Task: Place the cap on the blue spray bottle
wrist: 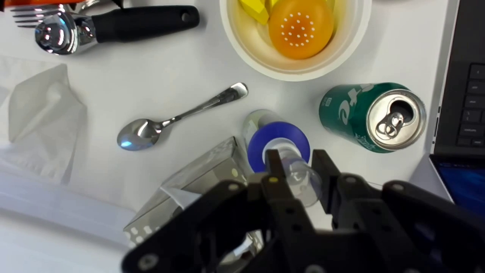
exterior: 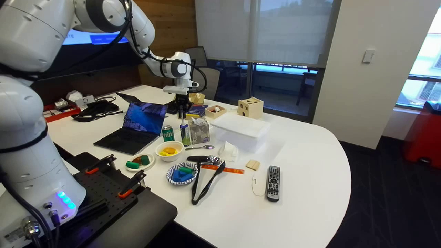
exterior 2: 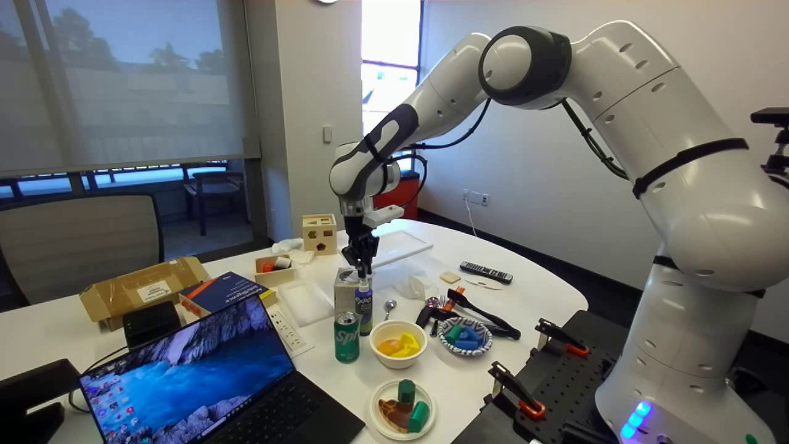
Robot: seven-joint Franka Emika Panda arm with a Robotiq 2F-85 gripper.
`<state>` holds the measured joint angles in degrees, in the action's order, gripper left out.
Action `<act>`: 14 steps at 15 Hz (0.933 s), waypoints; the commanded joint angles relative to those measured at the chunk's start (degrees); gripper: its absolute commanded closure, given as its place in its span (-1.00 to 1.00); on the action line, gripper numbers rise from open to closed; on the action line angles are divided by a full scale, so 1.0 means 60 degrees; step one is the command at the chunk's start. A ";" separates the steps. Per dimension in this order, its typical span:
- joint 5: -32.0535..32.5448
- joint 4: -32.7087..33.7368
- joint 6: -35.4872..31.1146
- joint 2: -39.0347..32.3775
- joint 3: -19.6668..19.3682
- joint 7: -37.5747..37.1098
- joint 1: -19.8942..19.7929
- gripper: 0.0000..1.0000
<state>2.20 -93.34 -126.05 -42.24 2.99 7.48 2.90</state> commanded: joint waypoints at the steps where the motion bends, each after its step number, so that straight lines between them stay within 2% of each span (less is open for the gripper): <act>1: 0.0260 0.0452 0.0340 -0.0243 -0.0120 -0.0150 0.0136 0.87; 14: 0.0499 0.1246 0.1180 -0.0878 -0.0079 -0.0018 0.0192 0.87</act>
<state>4.16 -88.79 -121.74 -45.67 2.93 7.50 3.37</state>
